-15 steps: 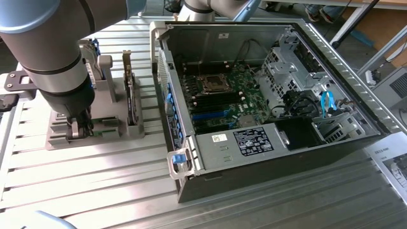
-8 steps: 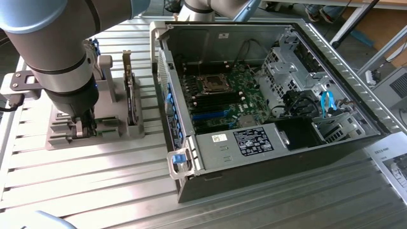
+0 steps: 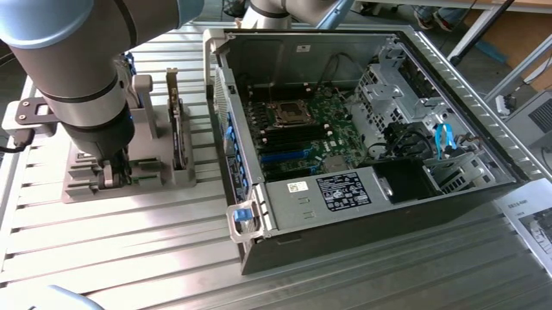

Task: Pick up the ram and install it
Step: 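Pick up the ram and move it above insertion slot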

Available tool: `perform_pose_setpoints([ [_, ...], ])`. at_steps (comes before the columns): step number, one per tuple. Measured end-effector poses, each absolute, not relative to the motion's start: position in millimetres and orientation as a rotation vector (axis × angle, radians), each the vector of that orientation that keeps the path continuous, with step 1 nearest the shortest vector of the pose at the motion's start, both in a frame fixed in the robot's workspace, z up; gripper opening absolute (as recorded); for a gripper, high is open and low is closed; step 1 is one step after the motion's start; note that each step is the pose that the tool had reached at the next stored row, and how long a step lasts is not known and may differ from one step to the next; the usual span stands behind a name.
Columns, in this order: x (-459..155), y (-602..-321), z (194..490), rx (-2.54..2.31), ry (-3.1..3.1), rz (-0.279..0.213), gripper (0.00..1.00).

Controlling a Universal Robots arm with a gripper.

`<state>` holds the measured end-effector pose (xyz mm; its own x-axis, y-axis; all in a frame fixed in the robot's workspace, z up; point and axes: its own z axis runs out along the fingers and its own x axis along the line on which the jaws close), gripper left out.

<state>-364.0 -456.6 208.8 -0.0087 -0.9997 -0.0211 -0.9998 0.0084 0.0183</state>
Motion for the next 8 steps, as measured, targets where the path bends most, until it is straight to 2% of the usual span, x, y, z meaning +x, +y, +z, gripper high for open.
perform_pose_setpoints([
  [8, -362.6, -456.6, 207.7, -2.210, 2.229, 0.044, 0.24],
])
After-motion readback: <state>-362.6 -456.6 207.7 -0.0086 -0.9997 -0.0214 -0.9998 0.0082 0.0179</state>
